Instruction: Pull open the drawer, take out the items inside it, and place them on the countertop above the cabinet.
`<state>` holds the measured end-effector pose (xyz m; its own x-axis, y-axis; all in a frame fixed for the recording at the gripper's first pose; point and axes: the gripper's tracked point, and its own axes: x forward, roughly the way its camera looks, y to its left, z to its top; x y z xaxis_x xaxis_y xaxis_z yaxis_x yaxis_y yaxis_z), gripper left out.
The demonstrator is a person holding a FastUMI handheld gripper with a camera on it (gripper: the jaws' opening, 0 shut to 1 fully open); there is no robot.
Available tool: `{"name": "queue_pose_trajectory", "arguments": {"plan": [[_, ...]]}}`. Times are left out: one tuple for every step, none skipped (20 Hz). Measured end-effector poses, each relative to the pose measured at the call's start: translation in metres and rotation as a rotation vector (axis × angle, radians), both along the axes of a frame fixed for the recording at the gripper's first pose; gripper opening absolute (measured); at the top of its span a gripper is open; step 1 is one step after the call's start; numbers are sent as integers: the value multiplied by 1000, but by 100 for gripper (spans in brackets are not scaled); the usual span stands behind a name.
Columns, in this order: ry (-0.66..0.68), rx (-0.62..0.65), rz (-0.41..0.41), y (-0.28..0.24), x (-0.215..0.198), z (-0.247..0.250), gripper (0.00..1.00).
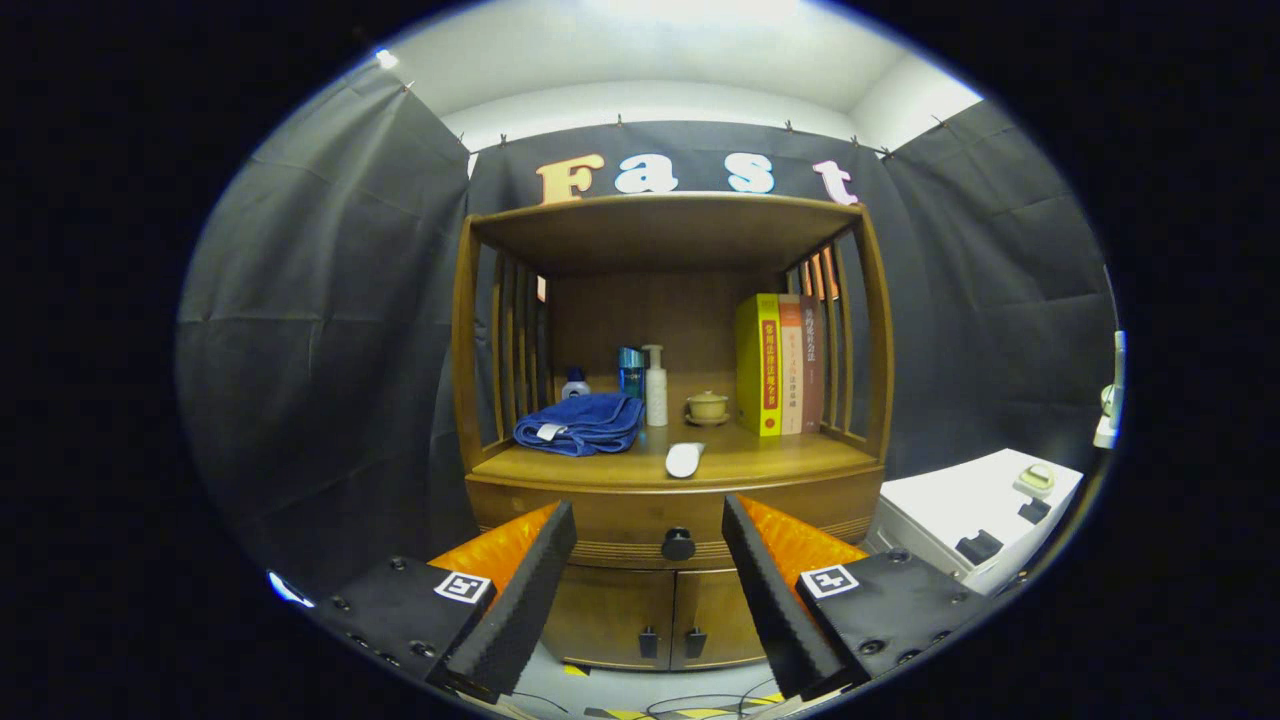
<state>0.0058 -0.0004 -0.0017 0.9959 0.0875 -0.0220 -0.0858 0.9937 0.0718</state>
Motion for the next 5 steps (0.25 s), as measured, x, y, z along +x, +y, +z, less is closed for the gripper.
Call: {"name": "queue_pose_trajectory", "arguments": {"plan": [[-7, 1, -5, -6, -4, 4, 97], [-16, -2, -13, -11, -8, 10, 97], [-27, -7, -29, -19, -11, 16, 97], [-39, -13, -45, -27, -13, 22, 97], [-48, -18, -58, -32, -16, 27, 97]]}}
